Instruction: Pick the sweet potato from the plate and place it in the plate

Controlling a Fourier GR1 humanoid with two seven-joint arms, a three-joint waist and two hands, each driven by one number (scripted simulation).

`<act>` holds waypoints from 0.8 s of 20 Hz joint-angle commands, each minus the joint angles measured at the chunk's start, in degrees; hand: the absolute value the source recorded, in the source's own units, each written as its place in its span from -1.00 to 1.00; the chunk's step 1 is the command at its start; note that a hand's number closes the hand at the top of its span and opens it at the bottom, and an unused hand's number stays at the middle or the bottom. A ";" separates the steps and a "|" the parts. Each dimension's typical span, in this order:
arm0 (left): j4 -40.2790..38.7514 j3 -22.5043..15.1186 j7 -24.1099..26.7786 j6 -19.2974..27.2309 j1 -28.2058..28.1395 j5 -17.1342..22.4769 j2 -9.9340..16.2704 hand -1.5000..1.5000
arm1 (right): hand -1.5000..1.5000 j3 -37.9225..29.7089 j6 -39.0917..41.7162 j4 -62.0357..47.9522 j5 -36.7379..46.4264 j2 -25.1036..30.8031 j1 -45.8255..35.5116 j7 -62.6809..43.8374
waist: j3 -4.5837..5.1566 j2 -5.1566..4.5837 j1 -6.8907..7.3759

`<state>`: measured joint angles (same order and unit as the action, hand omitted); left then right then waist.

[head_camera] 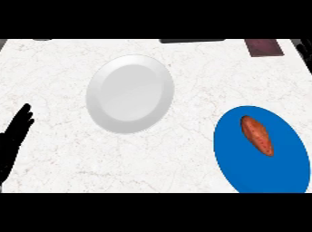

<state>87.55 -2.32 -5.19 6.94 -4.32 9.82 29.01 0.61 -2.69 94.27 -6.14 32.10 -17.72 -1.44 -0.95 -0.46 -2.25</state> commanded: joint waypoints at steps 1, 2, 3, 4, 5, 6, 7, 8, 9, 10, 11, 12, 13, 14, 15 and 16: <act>-1.17 0.42 1.77 -1.68 2.56 -0.28 -0.34 0.00 | 1.00 -1.77 5.87 -2.26 -6.52 -1.87 3.32 4.02 | 0.91 0.39 1.86; -2.19 -1.26 3.20 0.58 3.37 -1.26 -3.26 0.00 | 1.00 1.29 8.14 2.08 -11.44 -5.09 3.79 1.13 | 0.94 0.45 0.84; -2.43 -0.88 4.06 -0.37 3.81 -0.54 -2.98 0.00 | 1.00 2.94 11.19 0.97 -15.64 -7.51 2.84 1.05 | 0.92 0.23 1.33; -1.30 -0.73 5.20 -0.44 4.18 -0.02 -3.50 0.00 | 1.00 3.59 14.60 1.33 -20.33 -8.81 2.77 0.59 | 0.88 0.31 1.61; 0.65 -0.96 5.33 -1.07 4.43 0.66 -3.59 0.00 | 1.00 7.21 15.68 1.08 -22.94 -13.06 3.35 -0.18 | 0.78 0.29 3.04; 0.65 -1.72 5.80 0.03 6.05 0.23 -5.28 0.00 | 1.00 9.01 19.32 2.05 -27.24 -14.81 3.52 -0.26 | 0.73 0.17 2.47; -0.78 -2.32 4.56 -0.69 3.09 0.88 -5.51 0.00 | 1.00 3.92 11.17 5.78 3.36 5.10 -1.78 6.44 | 1.96 1.80 -0.04; -2.61 -2.89 9.21 -1.35 3.33 0.57 -7.55 0.00 | 1.00 3.67 4.66 1.87 1.90 -6.17 5.40 14.43 | 0.96 0.27 1.25; -2.82 -3.37 11.10 -1.20 1.29 0.47 -8.72 0.00 | -1.00 0.26 3.86 0.75 -11.78 -13.85 9.64 12.69 | 0.88 0.36 0.94; -4.84 -2.83 10.17 -1.62 3.40 0.89 -8.52 0.00 | -1.00 2.96 6.34 -0.84 -14.47 -17.43 11.81 14.59 | 0.84 0.06 0.89; -6.43 -2.43 10.84 -2.77 5.11 1.23 -8.32 0.00 | -1.00 3.60 8.64 0.88 -15.73 -18.01 13.54 16.88 | 0.89 0.23 0.67; -8.85 -1.67 12.07 -2.43 5.86 0.63 -8.61 0.00 | -1.00 2.75 9.90 2.58 -14.88 -16.98 17.56 20.27 | 0.92 0.37 0.67; -8.58 -1.99 10.90 -2.01 7.70 0.21 -9.09 0.00 | -1.00 4.03 12.26 1.06 -12.86 -17.51 20.00 25.86 | 0.89 0.37 1.02; -9.08 -1.56 10.34 -3.19 7.22 0.75 -8.30 0.00 | -1.00 4.89 12.55 0.74 -11.09 -18.71 23.00 30.20 | 0.89 0.40 1.16; -11.78 -0.96 14.46 -3.68 7.37 0.20 -9.14 0.00 | -1.00 2.34 16.21 -0.77 -13.04 -16.34 24.01 32.24 | 0.92 0.38 1.38; -11.95 -2.99 14.26 -0.89 7.75 -1.95 -11.77 0.00 | -1.00 3.00 17.92 -0.24 -11.44 -16.14 26.49 36.50 | 0.91 0.42 1.20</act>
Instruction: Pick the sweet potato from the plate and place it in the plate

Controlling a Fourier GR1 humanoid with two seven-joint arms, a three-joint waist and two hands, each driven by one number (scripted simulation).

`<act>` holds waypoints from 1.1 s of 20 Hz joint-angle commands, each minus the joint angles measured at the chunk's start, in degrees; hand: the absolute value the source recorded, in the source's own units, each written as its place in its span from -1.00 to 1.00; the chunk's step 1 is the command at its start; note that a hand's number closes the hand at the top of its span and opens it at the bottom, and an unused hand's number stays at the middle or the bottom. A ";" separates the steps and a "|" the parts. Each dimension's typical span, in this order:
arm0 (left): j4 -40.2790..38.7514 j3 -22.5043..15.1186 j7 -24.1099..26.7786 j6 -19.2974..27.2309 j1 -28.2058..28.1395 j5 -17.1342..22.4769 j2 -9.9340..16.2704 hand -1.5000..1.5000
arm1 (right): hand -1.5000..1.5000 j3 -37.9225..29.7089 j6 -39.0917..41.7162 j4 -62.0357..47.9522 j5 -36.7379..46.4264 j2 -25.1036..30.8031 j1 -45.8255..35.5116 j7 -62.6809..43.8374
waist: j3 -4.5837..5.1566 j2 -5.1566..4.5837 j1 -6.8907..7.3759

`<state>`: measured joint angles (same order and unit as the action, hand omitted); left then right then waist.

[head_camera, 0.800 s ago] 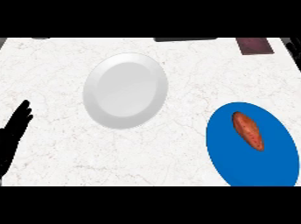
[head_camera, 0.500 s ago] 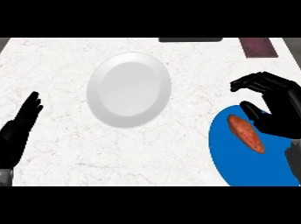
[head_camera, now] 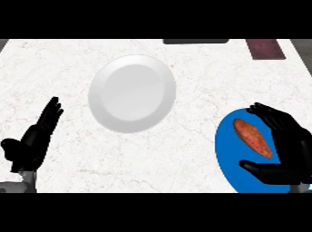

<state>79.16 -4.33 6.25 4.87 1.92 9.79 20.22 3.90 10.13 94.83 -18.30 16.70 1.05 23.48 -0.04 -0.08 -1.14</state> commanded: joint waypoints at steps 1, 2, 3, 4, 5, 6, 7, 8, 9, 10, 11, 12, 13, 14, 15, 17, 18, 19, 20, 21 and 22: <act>-2.31 0.66 0.67 -2.29 1.69 -0.07 -0.55 0.00 | -1.00 -1.90 2.01 1.59 2.88 -0.33 9.33 10.31 | 0.03 0.13 0.49; -0.70 -0.68 4.51 -2.28 -3.87 -1.00 -1.41 0.00 | -1.00 -4.73 2.61 -4.64 3.85 1.12 6.03 13.02 | 0.01 0.09 1.06; -1.88 -0.46 2.26 -0.61 0.00 -1.48 -2.40 0.00 | -1.00 -5.81 3.16 -5.75 4.04 1.00 8.87 16.52 | 0.00 0.07 0.69; -1.13 1.80 2.08 -3.28 -0.58 -0.07 -0.41 0.00 | -1.00 -7.95 3.77 -4.66 1.63 1.92 7.71 13.00 | 0.03 0.11 0.93; -3.39 1.67 3.00 -3.15 0.06 -0.26 -1.07 0.00 | -1.00 -9.75 3.56 -2.65 1.69 4.32 8.75 11.76 | 0.04 0.10 0.71; 0.32 0.50 0.41 -1.32 -0.14 -1.79 -1.80 0.00 | -1.00 -11.68 5.28 -5.89 0.44 4.58 8.25 13.16 | 0.02 0.12 0.93; -1.08 0.28 0.39 -0.43 1.20 -2.56 -2.86 0.00 | -1.00 -11.42 4.41 -4.92 2.17 4.66 10.19 12.76 | 0.03 0.11 0.78; -2.55 0.56 -1.00 -1.19 3.29 -1.93 -2.56 0.00 | -1.00 -13.37 4.15 -6.30 2.41 7.36 7.22 10.87 | 0.03 0.06 0.76; -1.71 2.12 1.49 -1.66 0.82 -1.24 -1.21 0.00 | -1.00 -12.29 1.74 -0.30 4.90 8.71 10.34 7.28 | 0.09 0.18 0.64; -3.19 1.56 1.12 -2.41 1.64 -1.72 -1.21 0.00 | -1.00 -11.77 2.20 0.88 5.81 9.95 10.64 4.96 | 0.10 0.14 0.57; -1.63 2.32 -0.60 -4.06 2.54 0.00 -0.27 0.00 | -1.00 -11.80 2.86 0.26 7.59 11.45 10.60 5.23 | 0.08 0.15 0.72; -4.23 1.07 2.75 -1.72 2.04 -2.35 -2.68 0.00 | -1.00 -12.85 3.14 -1.19 9.04 13.70 9.93 4.96 | 0.10 0.05 0.65; -4.25 2.02 3.67 -3.62 1.08 -1.12 -1.46 0.00 | -1.00 -14.34 5.63 -3.84 8.93 17.22 9.04 4.23 | 0.10 -0.01 1.01; -1.14 1.29 1.81 -3.32 -1.13 -0.81 -1.89 0.00 | -1.00 -13.41 5.78 -3.29 11.97 17.22 13.09 6.72 | 0.05 0.18 0.99; -3.28 1.70 1.14 -2.47 2.32 -1.55 -1.90 0.00 | -1.00 -11.60 5.18 -1.08 14.13 18.86 10.83 2.43 | 0.11 0.05 0.87; -1.95 2.13 0.61 -3.39 1.76 -0.93 -1.24 0.00 | -1.00 -10.97 5.92 -2.62 17.70 20.83 11.00 2.53 | 0.06 0.05 1.16; -3.21 2.53 0.60 -3.27 3.68 -1.47 -0.81 0.00 | -1.00 -10.59 7.10 -1.97 18.67 22.24 11.60 2.04 | 0.08 0.03 0.84; -0.91 1.30 0.56 -2.09 0.98 -2.33 -2.27 0.00 | -1.00 -11.02 7.65 -2.80 18.50 22.58 9.72 0.21 | 0.05 0.09 1.33; -2.44 2.08 1.02 -4.19 0.60 -1.20 -2.00 0.00 | -1.00 -11.52 8.24 2.22 17.24 21.84 12.82 -2.69 | 0.08 0.15 0.84; 0.52 2.06 -0.82 -1.83 0.48 -1.98 -2.84 0.00 | -1.00 -11.51 9.31 1.48 18.10 21.67 13.76 -1.66 | 0.05 0.17 0.94; -7.86 1.80 3.24 -1.61 5.11 -3.96 -4.57 0.00 | -1.00 -10.55 10.06 -3.44 19.26 21.70 9.48 -1.78 | 0.06 -0.03 0.89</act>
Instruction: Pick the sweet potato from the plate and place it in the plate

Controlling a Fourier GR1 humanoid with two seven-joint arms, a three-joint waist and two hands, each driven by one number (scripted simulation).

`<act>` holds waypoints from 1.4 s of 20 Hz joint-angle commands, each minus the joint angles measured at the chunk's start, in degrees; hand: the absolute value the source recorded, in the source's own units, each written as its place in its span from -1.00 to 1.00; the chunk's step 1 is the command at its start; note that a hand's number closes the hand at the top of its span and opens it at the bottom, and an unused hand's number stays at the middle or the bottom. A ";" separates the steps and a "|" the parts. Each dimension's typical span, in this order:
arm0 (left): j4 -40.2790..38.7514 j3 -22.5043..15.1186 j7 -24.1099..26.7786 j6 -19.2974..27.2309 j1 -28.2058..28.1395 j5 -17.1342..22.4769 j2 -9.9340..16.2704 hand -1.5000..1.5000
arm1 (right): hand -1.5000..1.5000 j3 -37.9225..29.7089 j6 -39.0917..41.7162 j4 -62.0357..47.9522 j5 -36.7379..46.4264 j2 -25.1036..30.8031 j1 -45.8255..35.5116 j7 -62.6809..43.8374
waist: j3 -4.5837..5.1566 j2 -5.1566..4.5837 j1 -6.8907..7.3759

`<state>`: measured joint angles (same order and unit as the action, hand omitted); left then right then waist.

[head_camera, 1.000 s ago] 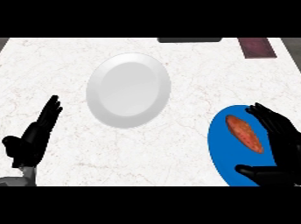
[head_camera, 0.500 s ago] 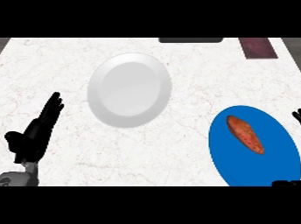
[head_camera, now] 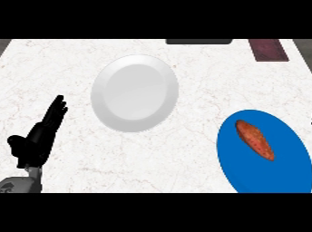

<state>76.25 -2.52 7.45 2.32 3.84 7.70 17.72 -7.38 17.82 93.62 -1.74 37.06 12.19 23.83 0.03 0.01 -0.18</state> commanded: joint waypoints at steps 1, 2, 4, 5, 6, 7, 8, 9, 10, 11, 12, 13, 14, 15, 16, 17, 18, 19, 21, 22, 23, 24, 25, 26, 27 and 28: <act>1.12 -0.92 2.20 -0.36 -3.23 -1.64 -1.47 0.00 | -1.00 2.49 1.16 -2.73 4.24 -1.22 -3.14 -4.13 | -0.03 -0.02 0.45; 6.37 -1.87 -0.97 0.80 -4.89 -1.55 -1.95 0.00 | -1.00 1.38 2.62 0.89 3.60 0.87 -1.54 -6.70 | -0.03 0.09 0.42; -0.56 1.33 3.97 -2.08 -3.66 -0.43 -0.25 0.00 | -1.00 2.37 2.48 3.75 5.67 1.08 -0.88 -10.72 | 0.01 0.01 0.13; 0.36 0.55 -1.02 -0.45 1.57 -1.10 -1.33 0.00 | -1.00 5.55 -0.82 -0.53 10.36 -2.15 -4.68 -10.21 | -0.03 -0.07 0.31; -2.78 1.71 2.23 -0.88 0.91 -2.13 -1.38 0.00 | -1.00 3.47 0.89 -3.96 10.69 -2.17 -5.36 -7.45 | -0.03 -0.06 0.19; 0.99 1.85 0.27 -2.01 -1.53 -1.18 -0.76 0.00 | -1.00 -0.23 4.67 -2.54 8.04 0.75 -3.27 -7.65 | -0.03 0.02 0.13; 1.88 0.85 1.03 -1.50 -3.31 -2.67 -1.74 0.00 | -1.00 0.00 4.97 -1.34 8.27 -0.44 -5.04 -11.07 | -0.03 0.02 0.21; -1.22 1.19 1.09 -1.44 0.66 -2.52 -2.56 0.00 | -1.00 3.29 2.61 -5.66 12.88 -2.42 -7.14 -8.84 | -0.04 -0.05 0.24; 0.70 0.03 -0.44 -0.19 -0.60 -3.26 -3.14 0.00 | -1.00 2.84 4.22 -3.76 13.19 0.40 -6.21 -9.89 | -0.03 -0.02 0.24; 1.50 1.76 0.17 -2.51 -1.88 -2.04 -1.01 0.00 | -1.00 2.90 2.85 -2.45 15.23 -0.45 -4.50 -9.90 | -0.03 0.02 0.19; -2.48 2.08 3.33 -2.41 -0.10 -3.17 -1.79 0.00 | -1.00 3.79 2.44 -10.64 16.73 -2.05 -11.49 -8.91 | -0.04 -0.10 0.48; -0.17 2.29 -3.14 -1.12 3.19 -2.53 -2.09 0.00 | -1.00 5.72 2.04 -7.05 18.08 -3.37 -10.20 -11.38 | -0.04 -0.05 0.29; 3.50 2.03 0.19 -1.23 -3.97 -3.29 -2.55 0.00 | -1.00 2.71 5.47 -0.13 15.23 -2.24 -5.82 -14.28 | -0.02 0.07 0.15; -3.33 3.43 1.97 -2.56 1.59 -3.56 -2.87 0.00 | -1.00 0.57 7.01 -7.06 16.18 -1.43 -6.44 -6.40 | -0.03 -0.01 0.01; 1.09 3.19 -0.28 -3.82 -2.45 -2.39 -2.16 0.00 | -1.00 4.03 5.64 -4.73 18.02 -4.38 -9.71 -12.19 | -0.03 0.01 0.29; 0.02 3.84 2.94 -5.93 -3.55 -1.83 -0.73 0.00 | -1.00 6.07 2.94 -11.59 21.03 -5.92 -12.20 -8.96 | -0.05 -0.06 0.59; 4.84 3.67 -2.55 -3.86 -1.71 -2.10 -0.95 0.00 | -1.00 7.75 1.91 -7.16 22.45 -7.74 -10.98 -12.81 | -0.05 0.01 0.45; -4.22 4.75 3.05 -4.36 0.81 -3.17 -3.08 0.00 | -1.00 5.08 3.80 -11.47 22.55 -6.82 -11.06 -7.36 | -0.03 -0.04 0.15; 3.83 3.47 -1.29 -2.32 -3.18 -4.49 -4.08 0.00 | -1.00 4.02 4.79 -11.99 23.10 -7.40 -13.19 -9.40 | -0.04 0.01 0.32; -2.31 2.66 0.25 -1.83 1.98 -5.62 -5.57 0.00 | -1.00 5.52 3.30 -12.04 24.39 -8.73 -15.58 -11.61 | -0.03 -0.04 0.21; 1.44 4.51 -0.67 -3.14 -0.38 -4.51 -3.94 0.00 | -1.00 3.53 2.59 -13.08 25.84 -7.37 -10.47 -4.69 | -0.04 0.01 0.15; -1.59 4.51 3.59 -4.97 -2.31 -4.52 -3.25 0.00 | -1.00 6.10 1.49 -16.56 27.34 -9.81 -18.09 -10.85 | -0.04 -0.06 0.50; -2.65 4.49 2.59 -3.67 -0.30 -5.89 -3.73 0.00 | -1.00 4.19 2.02 -19.11 27.38 -8.76 -19.73 -9.73 | -0.04 -0.07 0.40; -2.26 5.04 0.05 -4.14 2.65 -5.25 -3.57 0.00 | -1.00 6.61 0.90 -14.63 29.19 -11.29 -16.74 -12.45 | -0.03 -0.03 0.19; -4.12 3.76 3.25 -3.08 0.91 -6.62 -5.79 0.00 | -1.00 6.94 -0.19 -15.55 30.47 -11.84 -15.40 -11.48 | -0.03 -0.03 0.16; 0.36 6.79 0.79 -6.61 -1.23 -3.87 -1.94 0.00 | -1.00 6.18 1.11 -10.91 29.58 -12.32 -14.29 -14.71 | -0.03 0.03 0.20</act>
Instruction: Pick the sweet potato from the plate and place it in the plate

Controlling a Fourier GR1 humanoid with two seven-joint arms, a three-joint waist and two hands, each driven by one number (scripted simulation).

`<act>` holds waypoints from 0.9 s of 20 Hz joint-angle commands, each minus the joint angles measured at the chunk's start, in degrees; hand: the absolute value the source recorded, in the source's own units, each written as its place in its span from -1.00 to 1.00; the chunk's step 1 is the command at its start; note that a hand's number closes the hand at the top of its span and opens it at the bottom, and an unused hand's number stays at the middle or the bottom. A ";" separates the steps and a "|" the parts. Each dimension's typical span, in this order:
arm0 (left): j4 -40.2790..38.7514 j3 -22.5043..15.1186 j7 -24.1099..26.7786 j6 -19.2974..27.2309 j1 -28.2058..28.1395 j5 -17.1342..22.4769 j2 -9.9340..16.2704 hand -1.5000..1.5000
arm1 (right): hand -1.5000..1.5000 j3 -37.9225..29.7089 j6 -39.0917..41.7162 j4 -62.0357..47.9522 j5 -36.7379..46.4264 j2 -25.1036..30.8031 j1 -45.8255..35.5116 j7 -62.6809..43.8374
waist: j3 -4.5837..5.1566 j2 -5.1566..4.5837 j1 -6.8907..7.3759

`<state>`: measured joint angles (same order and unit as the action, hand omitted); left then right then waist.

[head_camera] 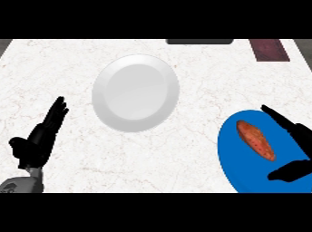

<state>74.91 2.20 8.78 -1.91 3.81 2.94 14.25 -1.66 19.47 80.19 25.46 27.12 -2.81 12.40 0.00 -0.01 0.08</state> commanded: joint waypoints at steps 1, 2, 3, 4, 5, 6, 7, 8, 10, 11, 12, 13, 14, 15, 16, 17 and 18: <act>2.60 1.85 -1.39 -2.97 -2.04 0.89 1.07 0.00 | -1.00 1.12 -1.05 0.25 3.86 -3.48 -0.73 -2.33 | 0.00 0.04 0.03; 3.01 1.88 -3.22 -2.73 -0.34 1.06 1.30 0.00 | -1.00 1.27 -3.30 -8.57 5.07 -4.54 -5.40 0.91 | -0.02 -0.02 0.25; 9.29 -0.21 -4.89 -0.24 -4.84 -1.26 -1.19 0.00 | -1.00 -0.22 -0.54 -0.84 4.11 -3.14 -0.45 -0.36 | -0.01 0.07 0.04; 4.60 1.28 -4.77 -1.24 -0.04 -0.42 -0.61 0.00 | -1.00 -0.53 -1.38 -9.64 5.09 -2.47 -4.06 6.11 | -0.01 0.00 0.07; 1.18 0.59 -1.68 -0.54 0.22 -1.61 -1.18 0.00 | 1.00 0.28 1.53 -8.24 3.39 -0.72 -0.57 8.52 | -0.01 -0.02 -0.08; 2.07 1.19 1.32 -2.47 -2.80 -1.01 -0.02 0.00 | 1.00 2.36 1.40 -9.23 5.66 -1.95 -6.41 5.60 | -0.01 -0.04 0.33; 6.01 1.75 -3.41 -2.02 -2.65 0.11 -0.18 0.00 | 1.00 2.28 -0.35 -8.53 6.34 -2.33 -3.51 9.46 | -0.02 0.03 0.16; 4.12 2.29 -3.95 -2.37 -0.71 -0.57 -0.37 0.00 | 1.00 1.18 0.80 -9.30 6.57 -2.65 -4.63 8.70 | -0.01 0.01 0.03; -3.94 2.42 2.93 -1.62 1.10 -2.42 -2.04 0.00 | 1.00 1.34 -1.17 -9.43 7.38 -3.71 -3.72 10.60 | 0.01 -0.03 -0.12; 2.53 3.21 1.19 -4.68 -4.17 -0.17 0.15 0.00 | 1.00 0.71 1.06 -10.15 6.46 -3.97 -7.91 7.40 | 0.00 0.01 0.20; 4.79 1.95 -4.25 -1.53 -0.83 -1.89 -1.67 0.00 | 1.00 1.34 -1.73 -10.44 8.20 -4.62 -3.68 11.84 | -0.01 0.02 0.00; 2.69 2.37 -1.23 -2.96 -2.86 -1.41 -1.50 0.00 | 1.00 0.50 -1.28 -15.29 7.84 -5.03 -9.91 11.22 | -0.01 -0.02 0.23; 0.58 2.48 -0.93 -2.47 0.19 -2.53 -1.91 0.00 | 1.00 0.81 -1.59 -10.49 8.23 -5.11 -5.15 12.40 | 0.00 0.01 -0.07; 5.55 2.24 -0.55 -2.74 -5.27 -2.05 -1.62 0.00 | 1.00 -0.71 -4.05 -13.73 8.42 -3.10 -3.64 17.95 | -0.02 0.03 0.11; -0.61 2.42 2.30 -1.18 -1.34 -3.79 -2.59 0.00 | 1.00 0.76 -7.17 -12.21 9.97 -6.40 -4.79 15.56 | 0.00 -0.01 -0.05; 2.74 3.37 -4.00 -2.47 1.03 -1.84 -0.81 0.00 | 1.00 -1.16 -6.74 -9.40 7.94 -6.16 -4.19 14.36 | -0.01 0.04 -0.15; -1.27 3.20 2.35 -2.99 -1.62 -2.68 -2.06 0.00 | 1.00 0.06 -8.24 -9.71 11.49 -5.92 -3.85 12.00 | 0.01 0.01 -0.10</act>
<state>76.51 4.82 8.30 -4.27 2.42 0.77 12.70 -2.07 14.56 70.06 33.76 22.34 -7.80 25.29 0.29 0.26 0.07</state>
